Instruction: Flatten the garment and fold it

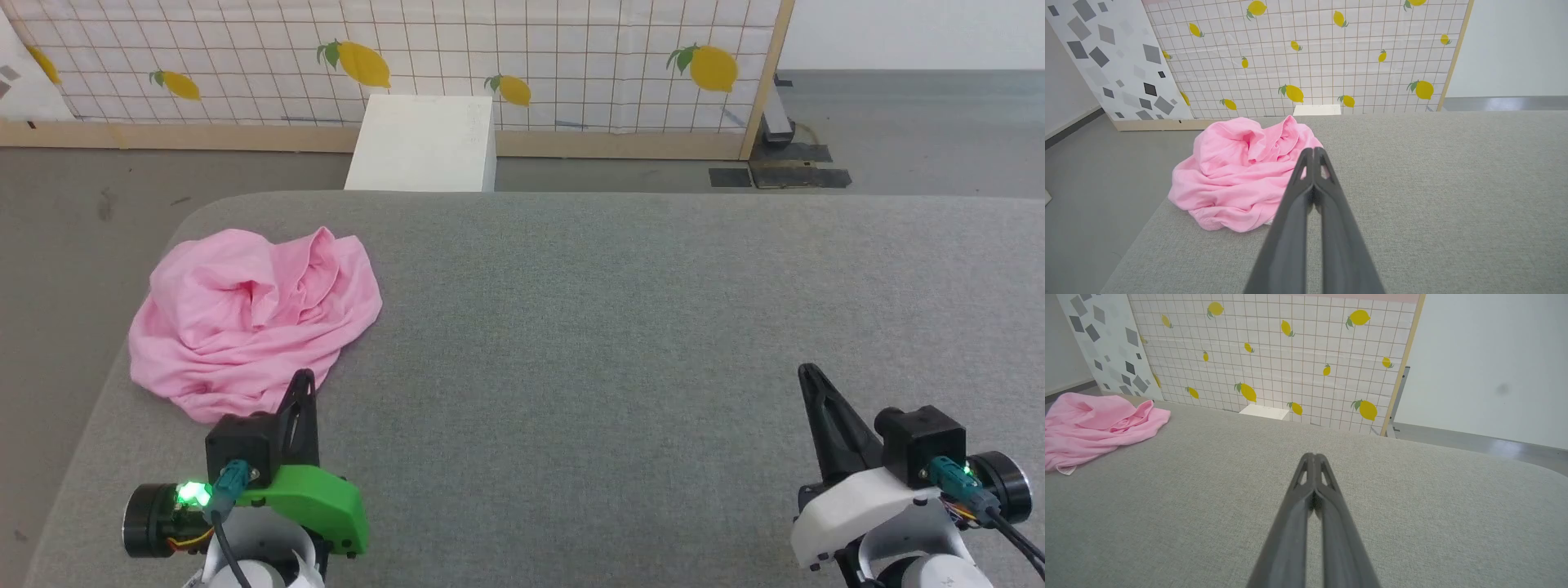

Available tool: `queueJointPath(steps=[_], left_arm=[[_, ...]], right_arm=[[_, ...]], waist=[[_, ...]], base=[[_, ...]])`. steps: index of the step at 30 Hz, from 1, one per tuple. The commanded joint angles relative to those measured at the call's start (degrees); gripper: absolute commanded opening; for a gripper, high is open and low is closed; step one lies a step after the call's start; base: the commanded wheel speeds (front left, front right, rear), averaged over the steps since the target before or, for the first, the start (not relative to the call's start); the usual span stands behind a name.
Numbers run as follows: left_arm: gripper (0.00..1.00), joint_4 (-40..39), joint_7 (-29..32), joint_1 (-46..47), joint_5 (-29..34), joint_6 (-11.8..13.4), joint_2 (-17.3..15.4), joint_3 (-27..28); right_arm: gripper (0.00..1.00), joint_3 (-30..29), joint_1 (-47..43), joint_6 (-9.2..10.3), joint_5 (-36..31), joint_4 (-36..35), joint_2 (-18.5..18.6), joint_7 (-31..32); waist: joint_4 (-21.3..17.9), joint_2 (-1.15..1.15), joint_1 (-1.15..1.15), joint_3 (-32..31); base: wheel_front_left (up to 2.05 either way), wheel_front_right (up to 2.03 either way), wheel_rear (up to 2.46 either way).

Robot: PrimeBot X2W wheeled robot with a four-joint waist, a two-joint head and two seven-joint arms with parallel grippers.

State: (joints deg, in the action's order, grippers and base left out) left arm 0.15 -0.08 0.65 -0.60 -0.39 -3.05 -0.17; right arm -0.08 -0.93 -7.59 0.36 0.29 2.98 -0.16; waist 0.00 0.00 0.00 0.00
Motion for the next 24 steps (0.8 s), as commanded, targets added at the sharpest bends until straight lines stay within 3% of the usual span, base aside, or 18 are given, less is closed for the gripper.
queueJointPath(steps=[1, 8, 9, 10, 11, 12, 24], left_arm=[[0.0, -0.15, 0.08, -0.65, 0.6, 0.39, 0.17, 0.17], [0.0, -0.15, 0.08, -0.65, 0.6, 0.39, 0.17, 0.17], [1.0, -0.15, 0.08, -0.65, 0.6, 0.39, 0.17, 0.17], [1.0, 0.01, 0.0, 0.01, -0.03, -0.01, 0.0, -0.03], [0.0, 0.02, -0.01, 0.02, -0.08, 0.0, 0.0, -0.09], [1.0, 0.01, 0.0, 0.01, -0.08, -0.01, 0.0, -0.14], [1.0, 1.1, -1.23, 0.54, -1.2, 0.9, -0.03, -1.24]], right_arm=[[0.0, 0.08, 0.93, 0.1, -0.36, -0.29, -0.11, 0.16], [0.0, 0.08, 0.93, 0.1, -0.36, -0.29, -0.11, 0.16], [1.0, 0.08, 0.93, 0.1, -0.36, -0.29, -0.11, 0.16], [1.0, -0.01, -0.01, 0.0, 0.01, 0.03, 0.01, 0.0], [0.0, -0.03, -0.01, 0.0, 0.02, 0.04, 0.01, -0.01], [1.0, -0.05, -0.02, 0.0, 0.02, 0.05, 0.01, -0.01], [1.0, -0.51, 0.12, 0.01, 0.36, 0.1, 0.01, -0.71]], waist=[[0.0, 0.0, 0.0, 0.0], [0.0, 0.0, 0.0, 0.0], [0.0, 0.0, 0.0, 0.0], [0.0, 0.0, 0.0, 0.0], [0.0, 0.0, 0.0, 0.0], [0.0, 0.0, 0.0, 0.0], [1.28, 0.0, 0.0, -0.24]], base=[[0.0, 0.0, 0.0], [0.0, 0.0, 0.0], [0.0, 0.0, 0.0], [0.0, 0.0, 0.0], [0.0, 0.0, 0.0], [0.0, 0.0, 0.0], [0.0, 0.0, 0.0]])
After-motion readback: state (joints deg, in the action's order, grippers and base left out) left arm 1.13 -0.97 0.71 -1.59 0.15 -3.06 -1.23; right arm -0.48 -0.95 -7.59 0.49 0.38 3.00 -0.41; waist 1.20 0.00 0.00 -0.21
